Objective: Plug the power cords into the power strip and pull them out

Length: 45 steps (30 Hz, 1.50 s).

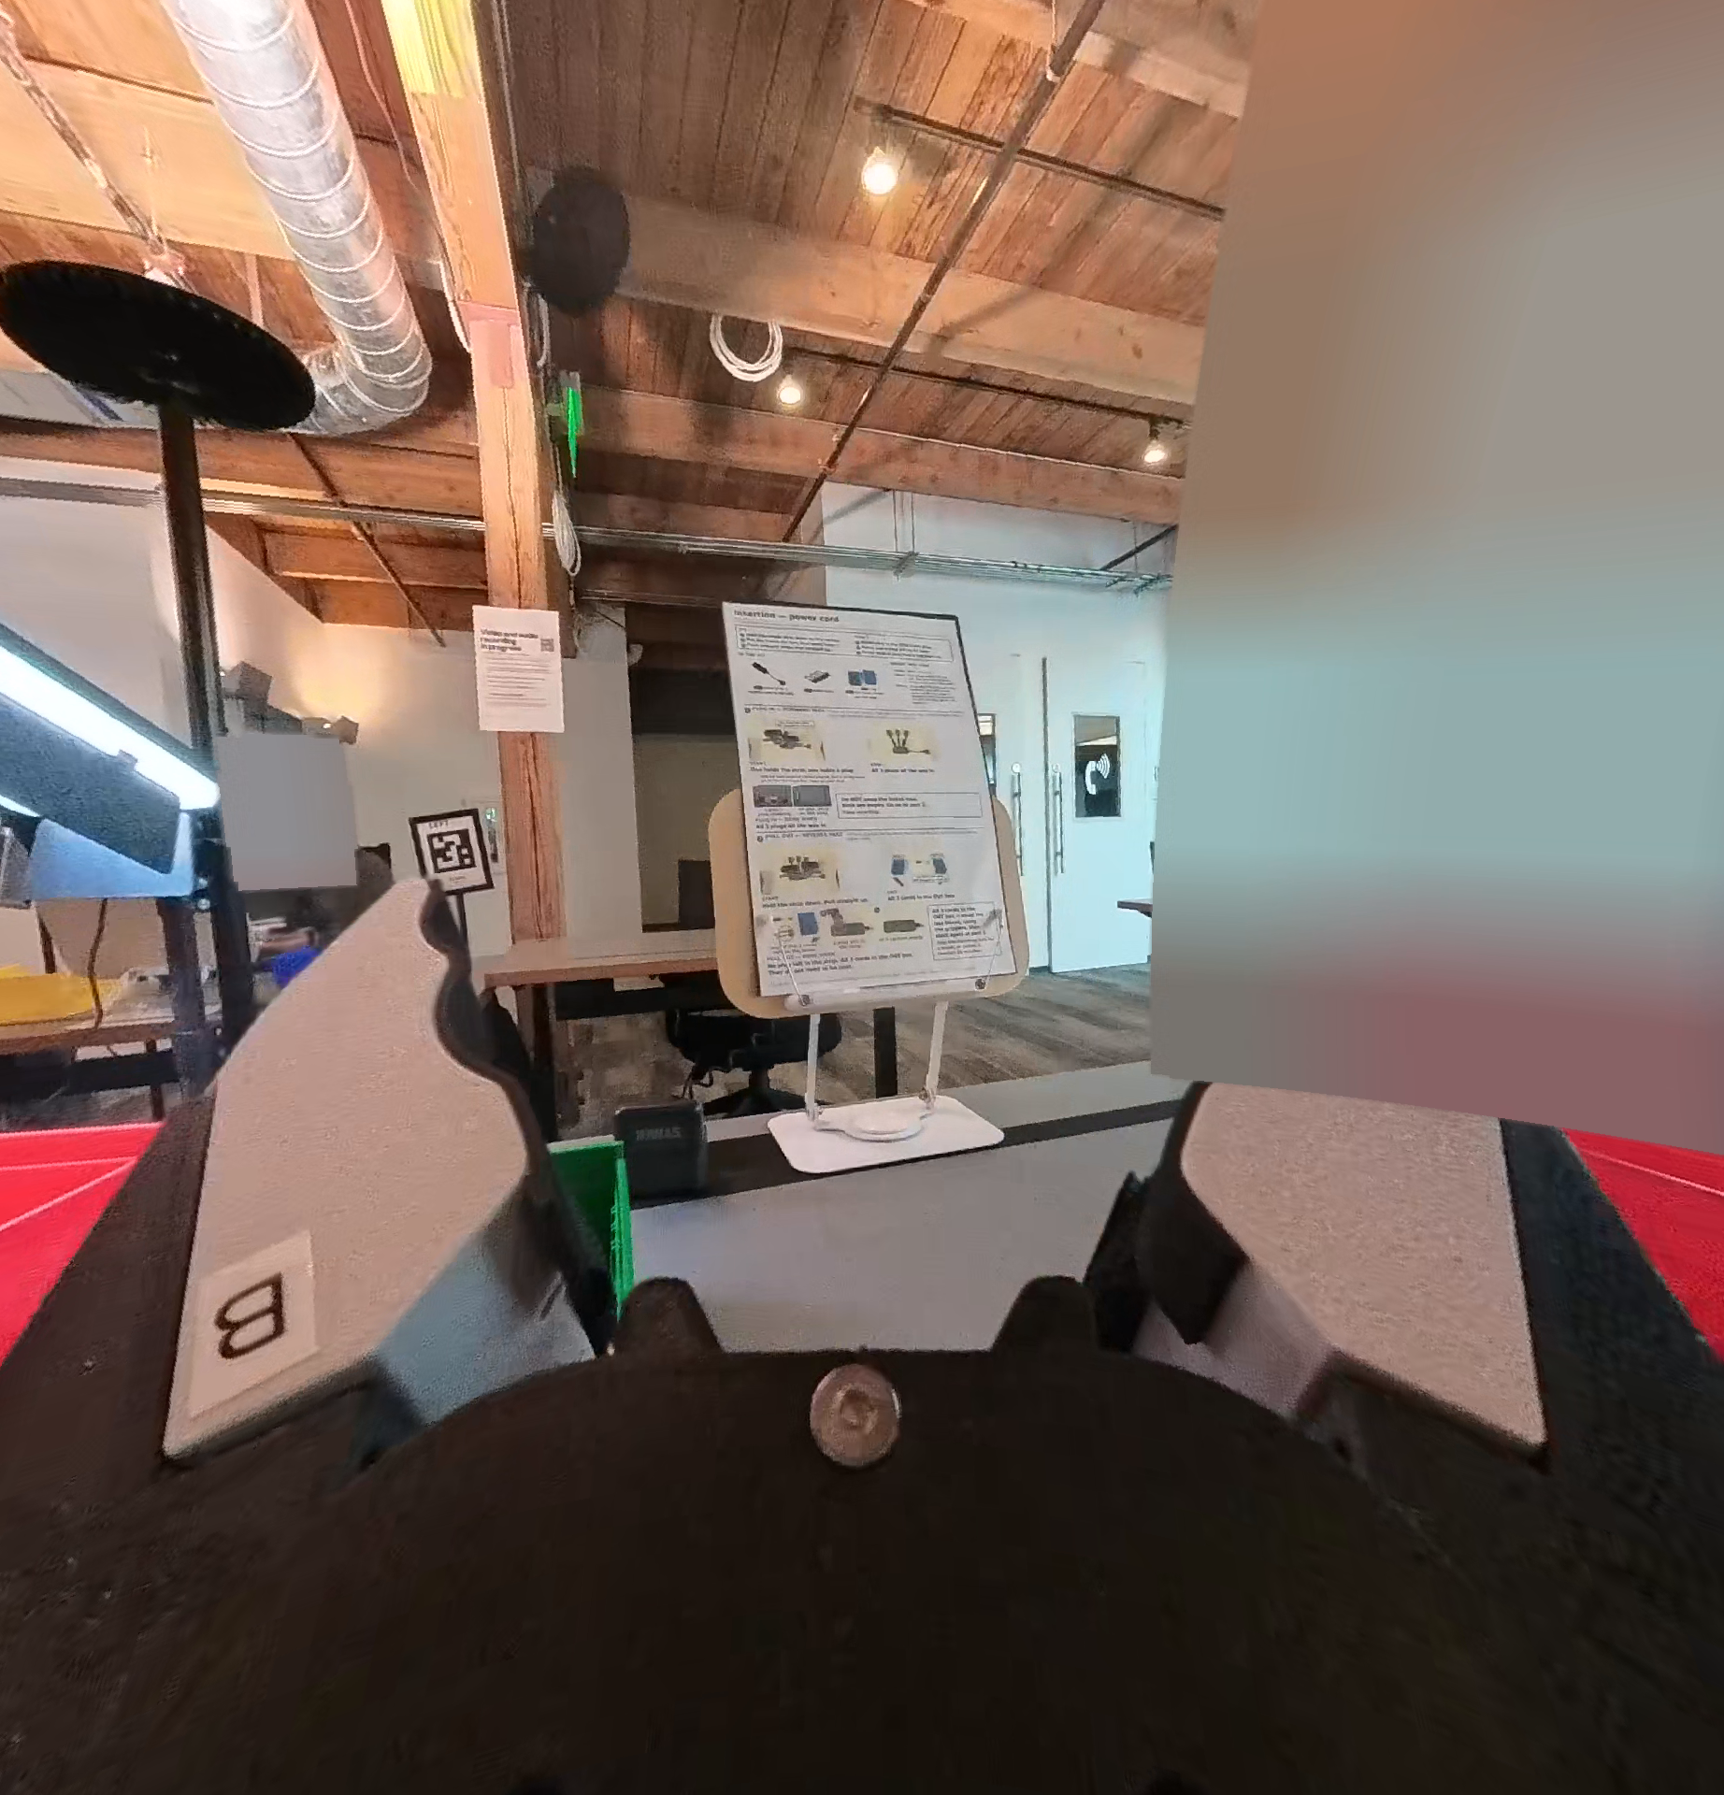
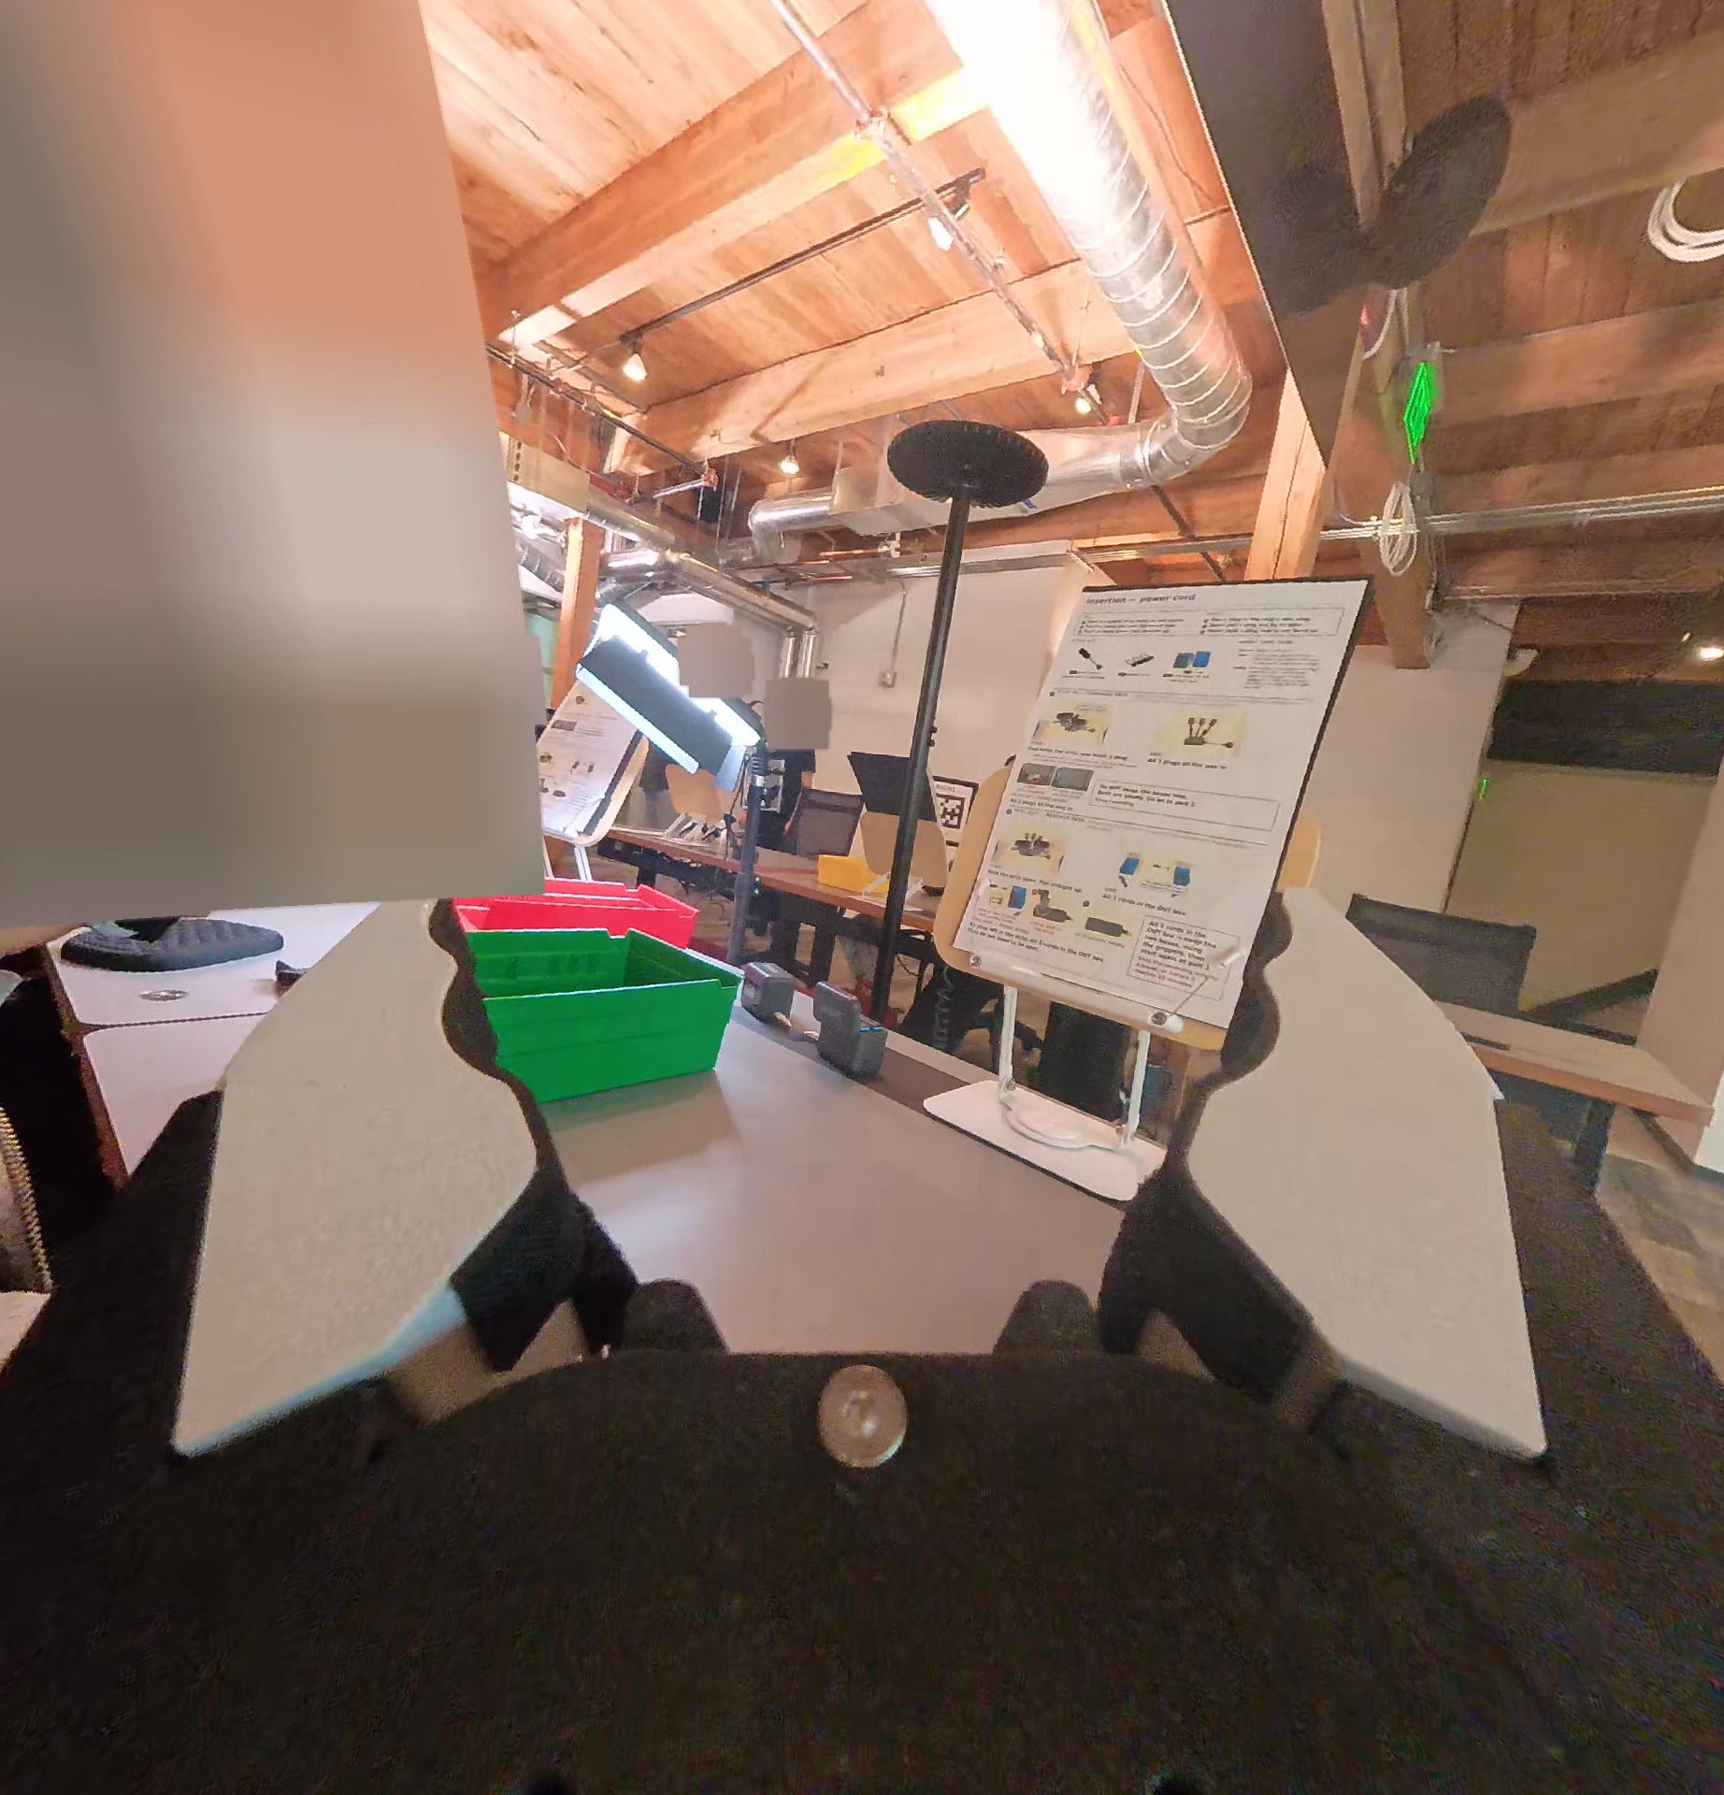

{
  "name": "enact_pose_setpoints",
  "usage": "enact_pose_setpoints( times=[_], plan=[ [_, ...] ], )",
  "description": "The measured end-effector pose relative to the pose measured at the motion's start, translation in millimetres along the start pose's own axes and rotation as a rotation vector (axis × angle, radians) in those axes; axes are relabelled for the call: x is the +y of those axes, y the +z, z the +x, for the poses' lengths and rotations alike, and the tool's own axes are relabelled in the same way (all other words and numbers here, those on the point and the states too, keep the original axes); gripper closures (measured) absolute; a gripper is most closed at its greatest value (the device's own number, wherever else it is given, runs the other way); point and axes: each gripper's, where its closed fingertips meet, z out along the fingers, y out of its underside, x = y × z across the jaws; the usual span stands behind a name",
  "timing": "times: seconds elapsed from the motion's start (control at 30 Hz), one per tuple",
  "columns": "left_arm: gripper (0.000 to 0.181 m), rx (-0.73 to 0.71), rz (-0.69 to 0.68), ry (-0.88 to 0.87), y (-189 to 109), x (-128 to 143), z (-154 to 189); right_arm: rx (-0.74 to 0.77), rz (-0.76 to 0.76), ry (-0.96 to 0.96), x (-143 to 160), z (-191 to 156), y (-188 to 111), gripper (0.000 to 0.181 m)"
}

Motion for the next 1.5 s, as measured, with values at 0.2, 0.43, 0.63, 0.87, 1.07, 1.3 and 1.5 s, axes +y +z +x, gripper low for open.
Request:
enact_pose_setpoints(
  times=[0.2, 0.43, 0.63, 0.87, 1.07, 1.3, 1.5],
  plan=[
    [0.036, -0.053, 0.003, 0.017, -7, -5, -14, 0.007, 0.023, 0.008, -4, 2, -2, 0.035],
    [0.036, -0.069, -0.013, 0.005, -7, 1, -23, -0.010, 0.022, 0.010, -3, -2, 4, 0.035],
    [0.036, -0.048, -0.074, -0.051, 4, 23, -27, -0.023, -0.003, 0.036, 6, -3, 17, 0.035],
    [0.036, -0.014, -0.241, -0.033, 26, 66, -27, -0.087, -0.125, 0.098, 44, -7, 50, 0.036],
    [0.036, 0.002, -0.373, -0.052, 30, 104, -32, -0.164, -0.322, 0.138, 104, -13, 71, 0.035],
    [0.067, 0.000, -0.672, 0.074, 20, 148, -90, -0.218, -0.444, 0.318, 171, -10, 78, 0.046],
    [0.075, 0.024, -1.247, 0.292, -4, 195, -178, -0.211, -0.331, 0.374, 187, -7, 75, 0.058]
  ],
)
